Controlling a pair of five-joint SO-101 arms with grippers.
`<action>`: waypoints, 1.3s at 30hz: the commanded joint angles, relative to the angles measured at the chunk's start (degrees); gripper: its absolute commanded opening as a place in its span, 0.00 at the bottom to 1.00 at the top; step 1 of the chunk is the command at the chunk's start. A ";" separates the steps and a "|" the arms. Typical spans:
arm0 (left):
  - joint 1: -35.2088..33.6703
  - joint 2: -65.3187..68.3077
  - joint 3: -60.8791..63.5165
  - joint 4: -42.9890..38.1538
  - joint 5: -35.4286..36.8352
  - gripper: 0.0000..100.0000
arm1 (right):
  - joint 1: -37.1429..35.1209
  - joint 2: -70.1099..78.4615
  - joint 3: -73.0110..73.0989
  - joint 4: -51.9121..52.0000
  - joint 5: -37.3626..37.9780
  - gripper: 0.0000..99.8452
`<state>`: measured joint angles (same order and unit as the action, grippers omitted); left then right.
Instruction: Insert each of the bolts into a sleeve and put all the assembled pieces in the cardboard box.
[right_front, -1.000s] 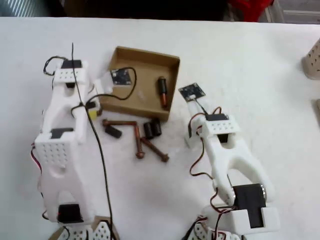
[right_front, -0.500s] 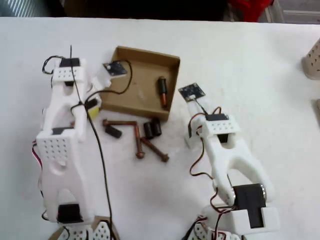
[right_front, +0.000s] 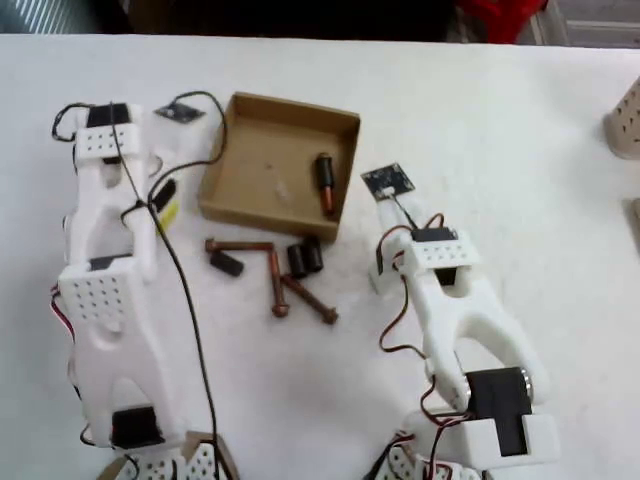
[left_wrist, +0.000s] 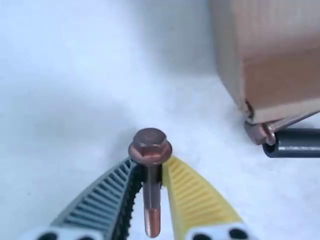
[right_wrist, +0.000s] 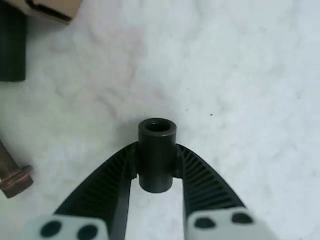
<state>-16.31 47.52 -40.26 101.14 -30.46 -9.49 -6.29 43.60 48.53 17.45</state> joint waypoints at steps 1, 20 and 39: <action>-2.24 -7.25 -2.55 -0.70 2.55 0.02 | 0.04 -2.59 -0.44 -1.01 -0.53 0.02; -0.22 -43.56 50.37 -35.08 10.99 0.02 | -0.04 -2.77 -0.44 -1.63 -0.53 0.02; 0.04 -67.91 90.20 -69.27 34.46 0.02 | -5.32 -2.86 -1.32 -1.54 -15.91 0.02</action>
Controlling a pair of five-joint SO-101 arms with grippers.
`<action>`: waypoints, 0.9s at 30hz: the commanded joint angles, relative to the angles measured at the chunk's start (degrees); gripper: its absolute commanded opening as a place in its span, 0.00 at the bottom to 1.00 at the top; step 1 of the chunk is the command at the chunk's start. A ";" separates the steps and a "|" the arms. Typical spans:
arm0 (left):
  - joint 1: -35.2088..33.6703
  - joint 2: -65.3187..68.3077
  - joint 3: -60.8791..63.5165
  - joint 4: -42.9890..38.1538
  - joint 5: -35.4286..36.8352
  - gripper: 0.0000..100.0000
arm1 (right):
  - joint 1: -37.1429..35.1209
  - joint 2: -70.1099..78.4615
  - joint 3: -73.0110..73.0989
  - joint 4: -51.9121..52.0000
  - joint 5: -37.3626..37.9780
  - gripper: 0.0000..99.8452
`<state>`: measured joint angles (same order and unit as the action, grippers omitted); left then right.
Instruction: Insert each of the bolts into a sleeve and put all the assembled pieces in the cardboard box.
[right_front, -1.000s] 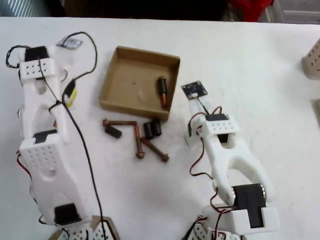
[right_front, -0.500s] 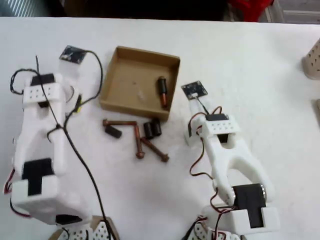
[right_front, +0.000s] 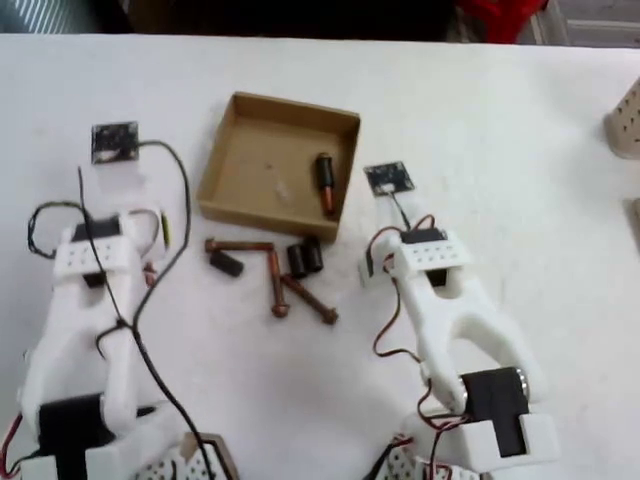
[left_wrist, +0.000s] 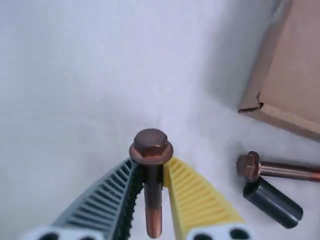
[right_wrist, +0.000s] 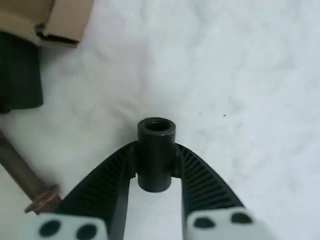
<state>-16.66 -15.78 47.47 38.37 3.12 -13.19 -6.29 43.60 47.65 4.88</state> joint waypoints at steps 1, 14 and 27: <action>0.40 -5.32 3.69 -7.30 0.88 0.02 | -1.71 -3.03 -1.49 -0.66 -4.40 0.02; 0.66 -6.29 8.26 -7.65 0.79 0.02 | -14.02 -23.16 12.13 -6.20 -7.38 0.02; -0.31 3.91 2.90 -8.44 0.79 0.02 | -20.18 -27.03 28.40 -41.36 -7.38 0.02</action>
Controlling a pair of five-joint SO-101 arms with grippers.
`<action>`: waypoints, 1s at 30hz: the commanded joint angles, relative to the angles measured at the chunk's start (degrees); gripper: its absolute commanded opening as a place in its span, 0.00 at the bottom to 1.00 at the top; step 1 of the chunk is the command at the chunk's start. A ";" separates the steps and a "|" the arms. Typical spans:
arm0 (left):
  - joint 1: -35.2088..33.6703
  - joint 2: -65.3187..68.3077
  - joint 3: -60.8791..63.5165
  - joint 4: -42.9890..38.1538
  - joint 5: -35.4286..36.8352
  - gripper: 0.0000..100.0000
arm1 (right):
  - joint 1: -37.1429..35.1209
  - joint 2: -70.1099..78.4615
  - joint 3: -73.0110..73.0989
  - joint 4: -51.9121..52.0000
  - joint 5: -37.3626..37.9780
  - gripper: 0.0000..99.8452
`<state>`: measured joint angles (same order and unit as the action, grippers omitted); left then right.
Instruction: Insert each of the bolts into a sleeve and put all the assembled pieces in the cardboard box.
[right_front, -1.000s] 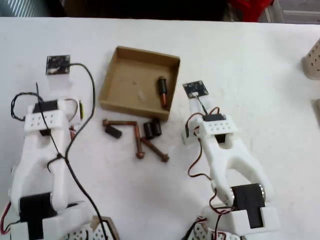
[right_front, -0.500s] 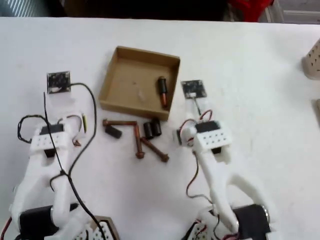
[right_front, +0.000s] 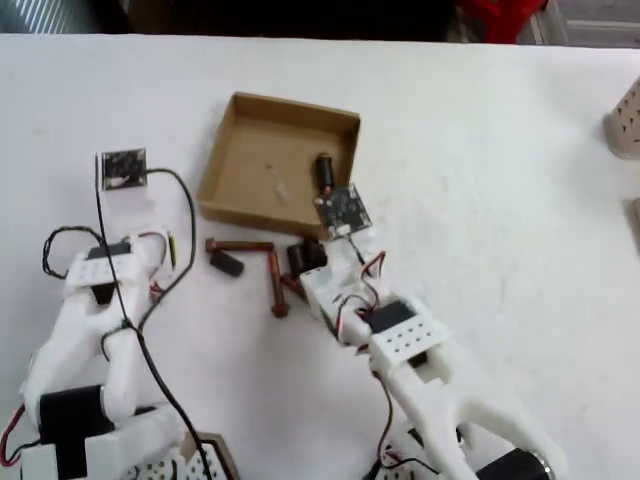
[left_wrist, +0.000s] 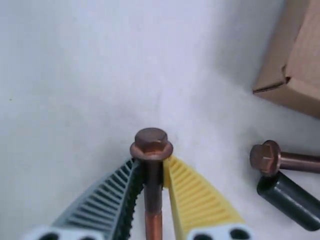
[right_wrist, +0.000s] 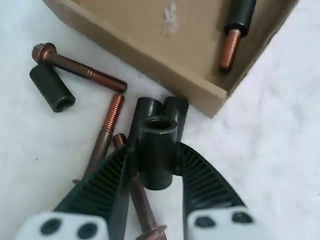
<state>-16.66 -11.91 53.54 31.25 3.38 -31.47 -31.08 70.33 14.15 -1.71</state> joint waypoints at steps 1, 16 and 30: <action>-0.31 0.04 -3.16 -1.32 0.53 0.02 | -2.59 -2.33 3.34 -11.21 -0.79 0.02; -0.48 0.04 -3.08 -1.32 0.53 0.02 | -12.09 -1.89 11.69 -45.85 -0.88 0.02; -0.48 0.04 -3.08 -1.32 0.53 0.02 | -14.20 28.62 11.43 -91.03 -6.86 0.02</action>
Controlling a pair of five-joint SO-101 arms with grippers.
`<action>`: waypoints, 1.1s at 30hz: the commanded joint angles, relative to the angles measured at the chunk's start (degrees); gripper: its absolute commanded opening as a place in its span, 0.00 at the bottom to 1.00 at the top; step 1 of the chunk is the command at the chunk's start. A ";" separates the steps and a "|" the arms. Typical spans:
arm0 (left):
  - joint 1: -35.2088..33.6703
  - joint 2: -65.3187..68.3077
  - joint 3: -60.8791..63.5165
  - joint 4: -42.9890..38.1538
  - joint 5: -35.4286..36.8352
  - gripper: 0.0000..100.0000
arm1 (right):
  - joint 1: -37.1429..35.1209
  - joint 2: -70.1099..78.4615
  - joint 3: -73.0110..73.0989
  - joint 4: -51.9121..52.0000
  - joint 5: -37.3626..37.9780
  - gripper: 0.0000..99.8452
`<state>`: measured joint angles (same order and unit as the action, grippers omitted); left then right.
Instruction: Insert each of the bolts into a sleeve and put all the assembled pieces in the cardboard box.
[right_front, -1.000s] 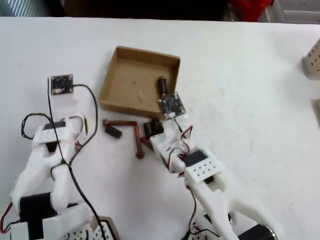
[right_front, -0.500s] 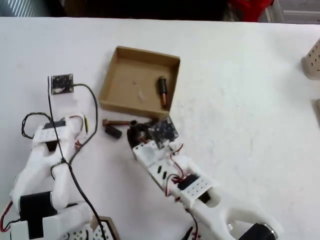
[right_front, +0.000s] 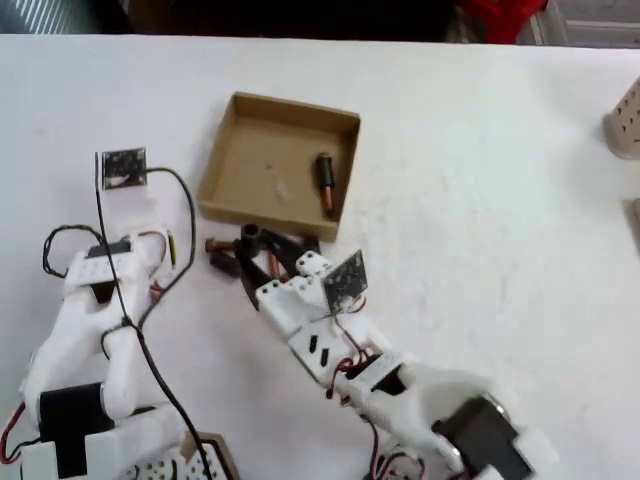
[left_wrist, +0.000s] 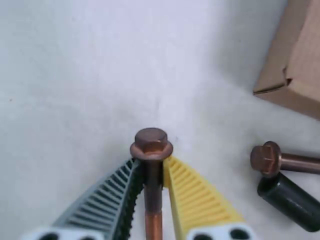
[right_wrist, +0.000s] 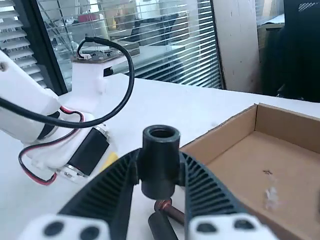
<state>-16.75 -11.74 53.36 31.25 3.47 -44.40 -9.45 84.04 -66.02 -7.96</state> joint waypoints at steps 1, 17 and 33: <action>-0.40 -0.13 -2.90 -1.32 0.44 0.02 | -1.80 9.89 -2.29 -13.67 -0.62 0.02; -0.22 -9.54 0.35 -1.85 0.44 0.02 | -3.74 24.04 -2.02 -24.66 -0.62 0.02; 3.30 -45.49 19.87 -17.32 0.79 0.02 | -4.70 24.13 -1.23 -24.48 -0.62 0.02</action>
<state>-16.04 -50.59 72.62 17.27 3.65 -48.62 14.55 83.52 -89.49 -7.96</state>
